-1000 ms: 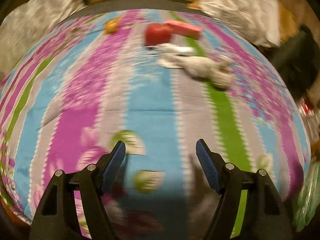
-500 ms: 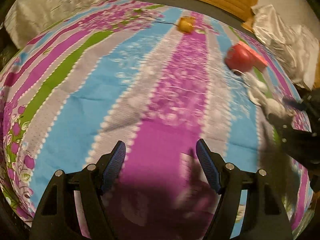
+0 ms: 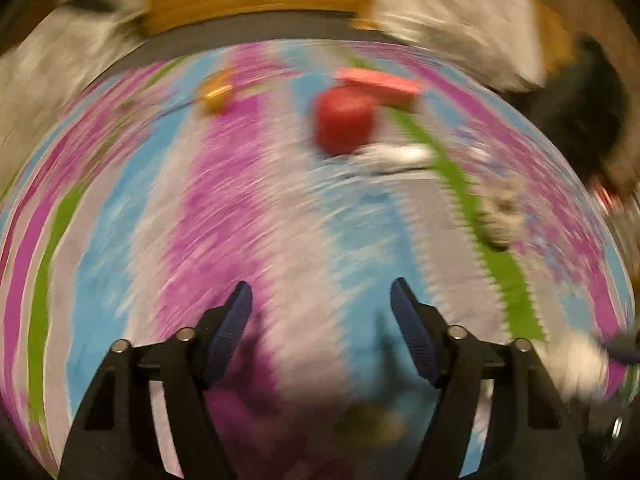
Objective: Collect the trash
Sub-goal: 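Grasp the white face mask with the left gripper while the right grasps the white yarn ball, then lift the white mask and yarn ball off the quilt with both grippers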
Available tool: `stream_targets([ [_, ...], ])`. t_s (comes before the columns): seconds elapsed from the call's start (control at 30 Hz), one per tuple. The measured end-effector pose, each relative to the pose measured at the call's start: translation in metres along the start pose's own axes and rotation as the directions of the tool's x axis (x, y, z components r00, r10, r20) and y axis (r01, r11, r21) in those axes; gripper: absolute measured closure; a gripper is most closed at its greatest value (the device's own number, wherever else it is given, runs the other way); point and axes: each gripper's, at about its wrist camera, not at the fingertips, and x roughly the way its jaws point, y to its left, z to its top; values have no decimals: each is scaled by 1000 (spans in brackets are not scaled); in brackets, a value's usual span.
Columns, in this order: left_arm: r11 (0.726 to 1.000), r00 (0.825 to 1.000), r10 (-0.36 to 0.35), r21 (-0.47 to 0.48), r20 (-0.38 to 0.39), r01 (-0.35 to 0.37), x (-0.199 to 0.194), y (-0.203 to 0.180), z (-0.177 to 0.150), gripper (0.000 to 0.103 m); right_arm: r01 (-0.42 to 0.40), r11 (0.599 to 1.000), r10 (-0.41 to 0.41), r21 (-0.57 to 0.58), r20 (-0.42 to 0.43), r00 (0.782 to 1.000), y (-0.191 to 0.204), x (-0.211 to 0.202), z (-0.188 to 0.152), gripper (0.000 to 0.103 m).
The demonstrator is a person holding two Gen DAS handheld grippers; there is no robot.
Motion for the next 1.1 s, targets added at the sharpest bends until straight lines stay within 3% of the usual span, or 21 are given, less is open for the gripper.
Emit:
stream_targets([
  [0.07,992,1000,-13,125,11,12,16,-29,23,42,-29,994,29,102,-2,1000,-4,-11,-17,77],
  [0.2,960,999,-39,278,-3,39,51,-72,58,45,-80,951,85,298,-4,996,-22,-13,-47,77],
  [0.3,908,998,-54,415,-40,66,84,-97,84,47,-85,939,94,332,-11,996,-30,-12,-59,77],
  [0.37,870,999,-16,492,-34,30,101,-105,93,50,-101,928,110,358,-3,994,-38,-12,-63,77],
  [0.43,847,999,2,532,-40,20,116,-103,105,50,-112,911,118,396,8,993,-47,-12,-68,77],
  [0.53,826,995,-13,560,-98,66,133,-100,112,49,-130,883,142,451,6,990,-56,-7,-76,77],
  [0.63,799,996,-25,597,-85,71,136,-101,109,49,-125,878,148,462,-13,989,-62,4,-77,77],
  [0.67,802,994,-43,590,-100,94,134,-100,109,64,-123,880,145,458,-13,989,-61,4,-77,77],
  [0.7,810,988,-73,571,-133,136,134,-99,108,70,-119,884,141,452,-13,990,-59,4,-76,77],
  [0.73,818,992,-64,564,-113,117,133,-100,108,72,-115,886,136,449,-14,991,-59,4,-75,77],
  [0.83,796,999,-15,604,-33,32,115,-106,83,73,-113,888,129,445,-5,992,-57,-2,-73,77],
  [0.97,852,997,-76,519,-2,66,44,-87,36,74,-122,882,124,456,25,992,-59,-20,-74,77],
  [1.1,909,998,-45,413,-45,59,-13,-50,-20,74,-100,870,94,482,36,995,-64,-34,-79,77],
])
